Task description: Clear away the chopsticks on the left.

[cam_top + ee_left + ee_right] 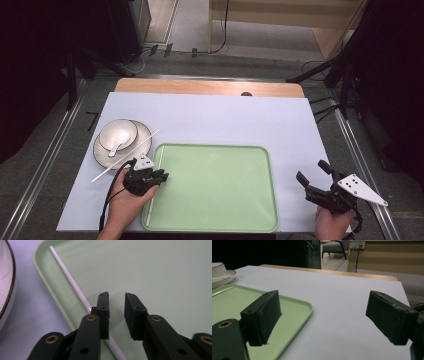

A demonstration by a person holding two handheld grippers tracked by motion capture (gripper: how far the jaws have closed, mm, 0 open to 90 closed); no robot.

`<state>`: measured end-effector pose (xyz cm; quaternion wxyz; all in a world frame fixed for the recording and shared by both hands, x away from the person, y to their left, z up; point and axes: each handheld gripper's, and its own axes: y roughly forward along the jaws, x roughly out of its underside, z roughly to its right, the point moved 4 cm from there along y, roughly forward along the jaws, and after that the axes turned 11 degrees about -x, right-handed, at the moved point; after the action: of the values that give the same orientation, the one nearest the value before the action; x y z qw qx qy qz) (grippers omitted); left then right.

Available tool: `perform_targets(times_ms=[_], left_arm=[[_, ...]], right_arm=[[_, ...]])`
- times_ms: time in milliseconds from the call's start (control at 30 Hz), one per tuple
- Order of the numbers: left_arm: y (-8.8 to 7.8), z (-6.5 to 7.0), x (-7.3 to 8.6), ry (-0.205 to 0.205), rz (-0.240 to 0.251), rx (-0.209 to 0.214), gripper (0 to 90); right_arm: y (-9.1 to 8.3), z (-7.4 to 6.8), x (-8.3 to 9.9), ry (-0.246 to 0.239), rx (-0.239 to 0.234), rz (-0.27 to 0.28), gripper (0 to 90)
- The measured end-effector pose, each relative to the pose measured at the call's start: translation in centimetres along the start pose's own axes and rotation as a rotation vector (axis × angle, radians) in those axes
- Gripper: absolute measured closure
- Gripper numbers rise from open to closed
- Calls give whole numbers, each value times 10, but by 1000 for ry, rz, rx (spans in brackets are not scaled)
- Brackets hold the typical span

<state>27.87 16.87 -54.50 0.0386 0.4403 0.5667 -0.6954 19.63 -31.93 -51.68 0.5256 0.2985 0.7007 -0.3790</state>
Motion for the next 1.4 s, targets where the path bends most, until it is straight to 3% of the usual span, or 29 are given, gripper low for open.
perform_targets(times_ms=[133, 300, 467, 833, 1067, 1200, 1400], left_arm=[[-2, -2, -1, -14, 30, 31, 598], [-11, -8, -4, -31, 63, 71, 530], [-21, -17, -5, -29, 91, 68, 490], [-44, -49, -2, -28, 112, -24, 484], [-56, -73, 5, -36, 99, -107, 492], [-60, -83, 10, -14, 76, -149, 503], [-68, -97, 13, -39, 84, -176, 526]], right_arm=[[0, 1, 0, 1, 3, 2, 128], [0, 0, 0, -2, 1, -1, 128], [1, 1, 0, -1, 1, -2, 128], [1, 1, 0, -2, 0, 0, 128], [2, -1, 0, -3, 0, -3, 128], [2, -1, 0, -5, 0, -4, 128], [3, 0, 0, -6, 0, -7, 128]])
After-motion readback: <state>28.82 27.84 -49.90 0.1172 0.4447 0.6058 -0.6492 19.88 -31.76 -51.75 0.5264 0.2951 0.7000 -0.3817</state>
